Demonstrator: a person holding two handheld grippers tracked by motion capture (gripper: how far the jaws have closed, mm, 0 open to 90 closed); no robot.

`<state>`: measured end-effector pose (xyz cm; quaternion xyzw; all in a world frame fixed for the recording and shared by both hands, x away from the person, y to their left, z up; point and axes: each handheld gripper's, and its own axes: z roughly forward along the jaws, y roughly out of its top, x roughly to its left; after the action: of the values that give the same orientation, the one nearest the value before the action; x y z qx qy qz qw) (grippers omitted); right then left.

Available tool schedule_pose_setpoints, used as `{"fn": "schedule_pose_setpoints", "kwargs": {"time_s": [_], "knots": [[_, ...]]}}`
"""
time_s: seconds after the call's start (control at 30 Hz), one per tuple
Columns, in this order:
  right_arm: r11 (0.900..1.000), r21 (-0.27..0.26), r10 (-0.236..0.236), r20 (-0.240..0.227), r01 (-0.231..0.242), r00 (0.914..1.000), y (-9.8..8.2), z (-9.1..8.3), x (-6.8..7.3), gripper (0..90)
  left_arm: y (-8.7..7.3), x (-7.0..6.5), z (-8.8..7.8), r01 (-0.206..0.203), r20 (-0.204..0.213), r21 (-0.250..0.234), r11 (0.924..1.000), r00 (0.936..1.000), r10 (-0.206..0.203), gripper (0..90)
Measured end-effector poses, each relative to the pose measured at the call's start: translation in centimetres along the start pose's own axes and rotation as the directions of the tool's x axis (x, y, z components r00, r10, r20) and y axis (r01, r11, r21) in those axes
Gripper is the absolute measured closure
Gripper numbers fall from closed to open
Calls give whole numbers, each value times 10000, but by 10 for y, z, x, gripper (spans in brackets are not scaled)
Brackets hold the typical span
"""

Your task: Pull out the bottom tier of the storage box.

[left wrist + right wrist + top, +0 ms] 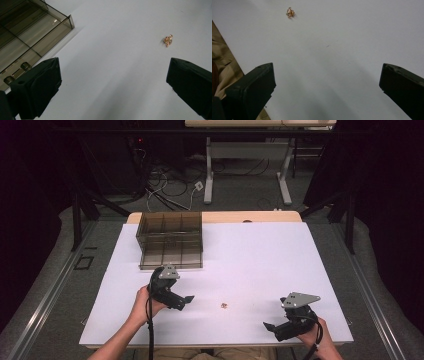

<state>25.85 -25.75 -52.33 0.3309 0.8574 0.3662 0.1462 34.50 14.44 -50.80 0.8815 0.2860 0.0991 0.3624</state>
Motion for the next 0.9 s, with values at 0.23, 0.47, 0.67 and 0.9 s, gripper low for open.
{"fn": "schedule_pose_setpoints", "kwargs": {"time_s": [0.23, 0.47, 0.67, 0.9], "knots": [[10000, 3, -11, 0, 11, 10000, 0, 0, 0, 0, 3, -6, 4, -110, 105, -25, 9999, 9999, 110, 0], [9999, 109, -67, 115, 66, 9999, 0, -1, 0, 0, 5, -11, 9, -126, 271, -2, 9999, 9996, 126, 0], [10000, -33, -17, 22, 17, 10000, 0, 0, 0, 0, 6, -16, 12, -304, 283, -10, 9995, 9991, 305, 0], [10000, 5, -46, -14, 46, 10000, 0, 0, 0, 0, 7, -20, 18, -411, 414, 59, 9991, 9983, 408, 0]]}}
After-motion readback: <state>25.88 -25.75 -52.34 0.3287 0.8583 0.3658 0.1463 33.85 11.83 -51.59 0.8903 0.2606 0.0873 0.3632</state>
